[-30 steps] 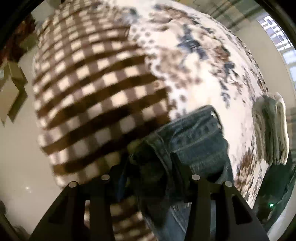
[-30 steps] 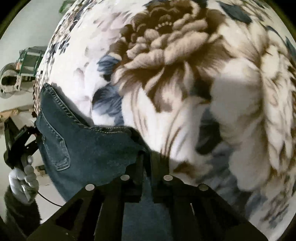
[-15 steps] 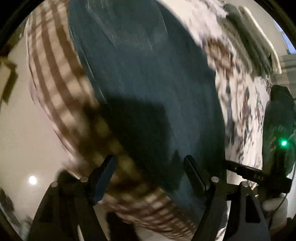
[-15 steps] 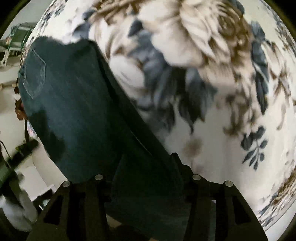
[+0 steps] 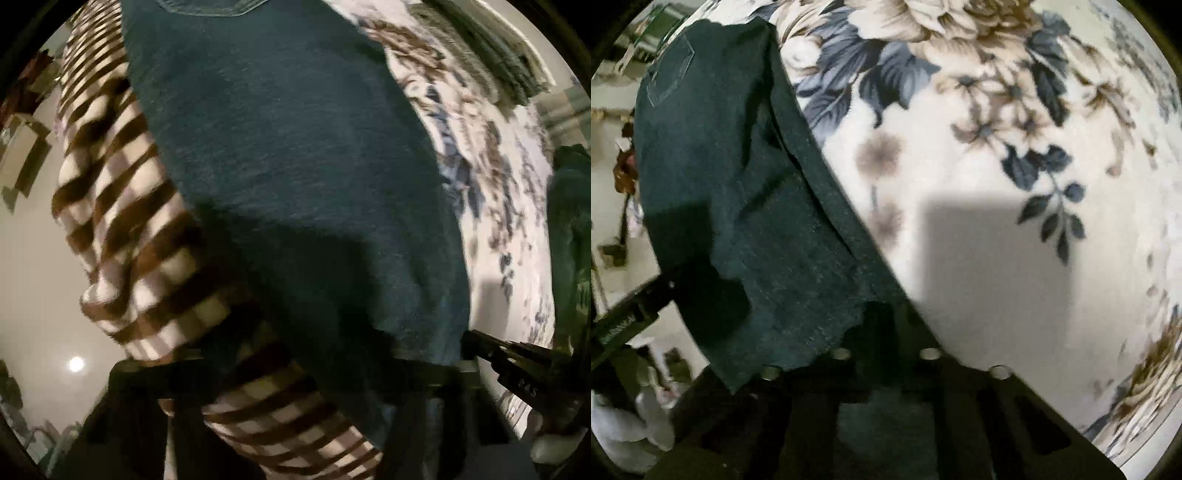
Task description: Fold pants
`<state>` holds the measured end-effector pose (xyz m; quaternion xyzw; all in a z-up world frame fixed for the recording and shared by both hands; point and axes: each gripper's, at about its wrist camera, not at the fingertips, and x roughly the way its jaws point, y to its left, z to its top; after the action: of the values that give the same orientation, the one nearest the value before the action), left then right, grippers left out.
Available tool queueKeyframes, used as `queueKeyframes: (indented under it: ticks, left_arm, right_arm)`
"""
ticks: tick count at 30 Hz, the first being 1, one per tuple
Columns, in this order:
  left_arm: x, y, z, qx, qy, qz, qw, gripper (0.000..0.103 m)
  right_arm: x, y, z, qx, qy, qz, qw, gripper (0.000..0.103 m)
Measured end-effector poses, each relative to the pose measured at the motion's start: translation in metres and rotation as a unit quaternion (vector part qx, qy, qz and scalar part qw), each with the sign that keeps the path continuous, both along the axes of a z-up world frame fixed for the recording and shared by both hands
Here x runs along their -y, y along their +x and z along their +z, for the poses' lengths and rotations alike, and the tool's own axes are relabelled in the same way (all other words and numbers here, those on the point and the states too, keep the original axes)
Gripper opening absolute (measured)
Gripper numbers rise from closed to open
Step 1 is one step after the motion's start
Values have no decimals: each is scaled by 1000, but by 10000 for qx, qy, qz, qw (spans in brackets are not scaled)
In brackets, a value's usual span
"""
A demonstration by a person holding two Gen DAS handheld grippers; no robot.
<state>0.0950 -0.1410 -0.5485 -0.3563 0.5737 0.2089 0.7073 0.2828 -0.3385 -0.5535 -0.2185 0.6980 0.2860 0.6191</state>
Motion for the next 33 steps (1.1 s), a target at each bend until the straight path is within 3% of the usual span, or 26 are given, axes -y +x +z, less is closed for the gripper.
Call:
queueKeyframes:
  ticks: [2, 4, 6, 9, 14, 16, 18, 19, 25, 27, 28, 33]
  left_arm:
    - [1, 1, 3, 41, 141, -43, 9999, 24]
    - [0, 2, 3, 58, 162, -28, 9998, 20]
    - [-3, -3, 1, 74, 77, 1, 9999, 19]
    - [-15, -11, -5, 29, -105, 142, 9998, 20]
    - [-18, -9, 2, 47, -231, 118, 9997, 20]
    - [-18, -9, 5, 43, -285, 140, 9995, 21]
    - [-19, -10, 3, 95, -393, 244, 9989, 26]
    - [-21, -11, 0, 94, -431, 315, 9985, 26]
    - [-24, -8, -13, 88, -558, 598, 9966, 26]
    - [-21, -6, -13, 94, -480, 552, 9973, 26]
    - [-21, -6, -12, 108, -452, 537, 9975, 26]
    - [-20, -6, -12, 150, -426, 477, 9978, 26]
  right_arm:
    - [7, -3, 5, 165, 40, -15, 9999, 3]
    - [11, -5, 13, 363, 97, 0, 9993, 2]
    - [-15, -9, 24, 477, 171, -110, 9987, 1]
    - [6, -3, 38, 541, 328, -336, 9974, 1]
    - [8, 7, 27, 1, 330, -441, 9985, 2]
    - [-6, 23, 24, -145, 349, -604, 9975, 5]
    - [-7, 43, 32, -318, 744, -934, 9923, 22]
    - [-11, 49, 33, -369, 939, -1064, 9892, 35]
    - [-66, 59, 0, -774, 1049, -917, 9872, 38]
    - [-79, 50, -4, -444, 846, -589, 9937, 25]
    - [-81, 50, -4, -268, 775, -492, 9954, 6]
    - [-70, 41, 19, 230, 946, -358, 9946, 3]
